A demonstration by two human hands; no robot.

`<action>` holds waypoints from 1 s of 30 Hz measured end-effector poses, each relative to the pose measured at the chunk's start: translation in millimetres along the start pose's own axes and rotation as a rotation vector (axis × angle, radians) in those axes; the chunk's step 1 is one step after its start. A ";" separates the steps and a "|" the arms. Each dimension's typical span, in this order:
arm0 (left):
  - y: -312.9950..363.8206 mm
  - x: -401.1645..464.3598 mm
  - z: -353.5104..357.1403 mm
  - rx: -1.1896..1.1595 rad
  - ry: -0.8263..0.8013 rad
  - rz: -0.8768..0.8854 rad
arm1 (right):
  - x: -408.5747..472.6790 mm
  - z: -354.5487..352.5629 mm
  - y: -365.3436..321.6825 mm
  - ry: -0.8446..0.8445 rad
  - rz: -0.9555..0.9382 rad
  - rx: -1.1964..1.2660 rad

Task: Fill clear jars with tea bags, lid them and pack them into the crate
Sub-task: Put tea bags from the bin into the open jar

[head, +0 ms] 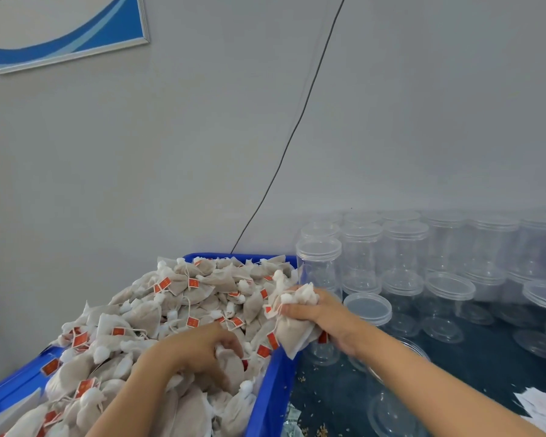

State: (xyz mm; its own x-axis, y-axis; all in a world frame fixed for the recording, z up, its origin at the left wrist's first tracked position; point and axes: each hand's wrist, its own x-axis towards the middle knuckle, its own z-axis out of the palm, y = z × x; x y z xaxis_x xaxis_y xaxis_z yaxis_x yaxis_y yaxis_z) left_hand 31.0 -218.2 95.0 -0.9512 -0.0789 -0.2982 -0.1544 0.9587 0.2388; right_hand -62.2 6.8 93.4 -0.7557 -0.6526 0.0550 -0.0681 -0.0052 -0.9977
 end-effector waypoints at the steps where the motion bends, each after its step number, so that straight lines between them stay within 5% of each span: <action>1: 0.9 -0.1 0.1 -0.007 -0.008 -0.010 | -3.5 -7.0 -3.9 0.018 0.008 0.000; 7: -0.1 6.8 2.7 0.059 0.218 0.043 | -34.7 -56.4 -21.4 0.070 0.041 -0.019; 15: 63.2 -7.6 -22.8 -0.284 0.675 0.218 | -89.3 -127.1 -31.7 0.031 0.069 -0.059; 22: 177.3 15.1 -1.0 -0.454 0.473 0.459 | -129.4 -161.5 -24.7 0.003 0.060 -0.098; 30: 216.6 52.7 42.0 -0.213 0.335 0.461 | -147.5 -167.7 -11.3 0.039 0.038 -0.108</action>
State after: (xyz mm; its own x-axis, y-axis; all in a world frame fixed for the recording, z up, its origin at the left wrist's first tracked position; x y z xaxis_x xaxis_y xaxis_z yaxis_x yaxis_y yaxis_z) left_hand -41.4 -3.2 92.2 -0.9598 0.2167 0.1785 0.2764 0.8416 0.4641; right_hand -59.2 230.1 103.3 -0.7838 -0.6207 0.0205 -0.1069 0.1024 -0.9890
